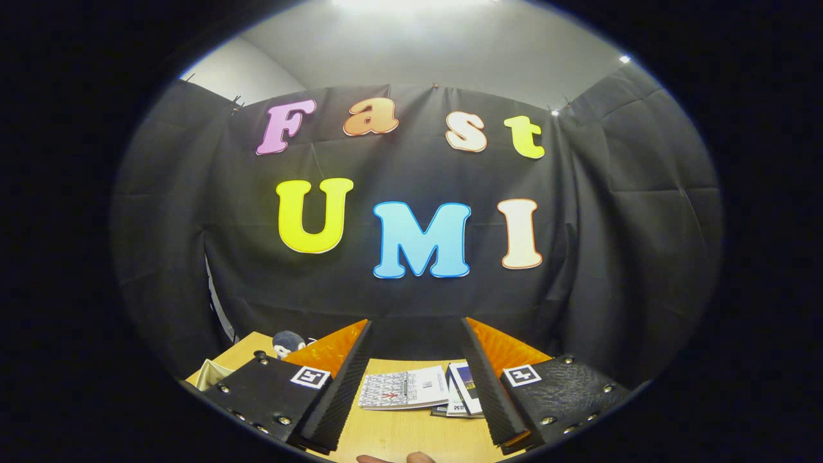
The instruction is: Open the storage box then place both shoes into the box .Put the left shoe in first, then the right shoe, with the right side of both shoes facing outward in a uniform manner.
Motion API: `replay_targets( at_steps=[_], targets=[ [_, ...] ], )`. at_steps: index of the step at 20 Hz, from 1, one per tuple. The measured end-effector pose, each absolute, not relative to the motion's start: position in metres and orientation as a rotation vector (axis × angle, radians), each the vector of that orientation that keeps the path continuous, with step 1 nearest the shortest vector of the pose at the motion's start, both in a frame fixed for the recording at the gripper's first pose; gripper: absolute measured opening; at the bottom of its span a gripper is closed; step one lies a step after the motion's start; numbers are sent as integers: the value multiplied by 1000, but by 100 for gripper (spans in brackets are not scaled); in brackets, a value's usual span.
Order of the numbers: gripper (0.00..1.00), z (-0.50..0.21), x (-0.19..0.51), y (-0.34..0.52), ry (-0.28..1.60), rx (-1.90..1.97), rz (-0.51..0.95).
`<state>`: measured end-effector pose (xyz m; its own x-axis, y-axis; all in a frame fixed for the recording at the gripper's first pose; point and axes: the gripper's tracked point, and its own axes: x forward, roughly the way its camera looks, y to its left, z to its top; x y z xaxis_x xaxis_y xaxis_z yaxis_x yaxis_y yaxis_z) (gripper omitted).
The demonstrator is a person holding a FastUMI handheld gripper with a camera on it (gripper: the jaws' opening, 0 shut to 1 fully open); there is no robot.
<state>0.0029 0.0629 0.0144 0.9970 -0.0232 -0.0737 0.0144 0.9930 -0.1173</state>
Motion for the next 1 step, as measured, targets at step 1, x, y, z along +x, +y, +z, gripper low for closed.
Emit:
replay_targets(
  at_steps=[1],
  targets=[
    [83, 16, 6, 63, 68, -117, -16]
  ],
)
